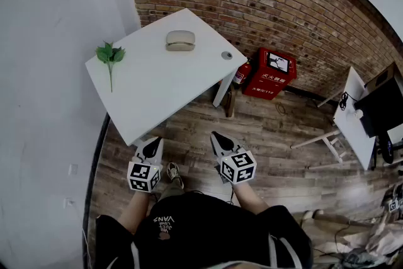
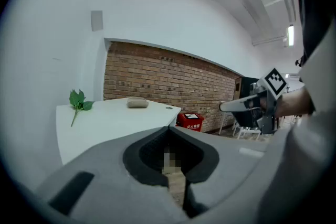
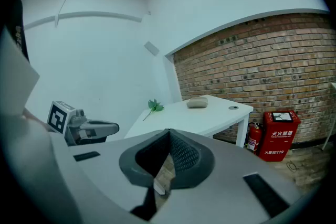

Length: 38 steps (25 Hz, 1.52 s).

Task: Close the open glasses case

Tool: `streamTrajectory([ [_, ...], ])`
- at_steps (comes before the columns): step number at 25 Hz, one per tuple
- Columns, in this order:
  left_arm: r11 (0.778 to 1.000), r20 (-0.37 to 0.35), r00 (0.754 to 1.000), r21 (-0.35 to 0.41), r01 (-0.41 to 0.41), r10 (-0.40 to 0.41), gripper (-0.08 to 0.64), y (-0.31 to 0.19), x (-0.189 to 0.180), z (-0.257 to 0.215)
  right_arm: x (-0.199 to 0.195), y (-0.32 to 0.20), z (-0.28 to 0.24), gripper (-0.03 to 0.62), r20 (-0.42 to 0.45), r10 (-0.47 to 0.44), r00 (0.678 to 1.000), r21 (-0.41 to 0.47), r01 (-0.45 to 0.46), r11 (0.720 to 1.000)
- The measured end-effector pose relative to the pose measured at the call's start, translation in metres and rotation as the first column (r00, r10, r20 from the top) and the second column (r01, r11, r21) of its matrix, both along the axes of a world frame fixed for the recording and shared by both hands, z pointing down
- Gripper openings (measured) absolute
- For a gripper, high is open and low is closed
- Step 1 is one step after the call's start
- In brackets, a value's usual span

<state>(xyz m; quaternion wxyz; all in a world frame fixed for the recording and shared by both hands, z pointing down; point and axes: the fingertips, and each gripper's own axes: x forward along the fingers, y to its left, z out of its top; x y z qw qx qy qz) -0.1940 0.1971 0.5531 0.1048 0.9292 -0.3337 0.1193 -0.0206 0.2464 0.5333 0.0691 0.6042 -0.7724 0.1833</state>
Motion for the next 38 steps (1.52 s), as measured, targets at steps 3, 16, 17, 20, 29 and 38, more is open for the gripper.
streamTrajectory([
  [3, 1.0, -0.006, 1.0, 0.003, 0.001, -0.001, 0.009, -0.001, 0.005, -0.002, 0.003, -0.002, -0.003, 0.0, -0.001, -0.007, 1.0, 0.006, 0.007, 1.0],
  [16, 0.997, -0.029, 0.997, -0.031, -0.066, 0.065, 0.259, -0.065, 0.019, 0.001, 0.01, -0.073, -0.002, 0.18, 0.097, 0.05, 0.994, 0.041, -0.054, 0.998],
  [17, 0.997, -0.029, 0.997, -0.032, -0.073, 0.072, 0.261, -0.074, 0.019, 0.001, 0.01, -0.081, -0.002, 0.191, 0.102, 0.056, 0.993, 0.039, -0.06, 0.997],
  [20, 0.995, -0.026, 0.995, -0.034, -0.095, 0.094, 0.266, -0.1, 0.019, 0.002, 0.01, -0.105, 0.001, 0.209, 0.109, 0.076, 0.991, 0.029, -0.079, 0.996],
  [29, 0.981, -0.015, 0.982, -0.038, -0.19, 0.19, 0.284, -0.162, 0.033, -0.004, 0.018, -0.156, 0.004, 0.223, 0.129, 0.152, 0.98, 0.005, -0.154, 0.988],
  [38, 0.983, -0.022, 0.985, -0.054, -0.173, 0.172, 0.284, -0.193, 0.062, 0.004, 0.056, -0.188, 0.012, 0.225, 0.13, 0.155, 0.979, -0.01, -0.155, 0.988],
])
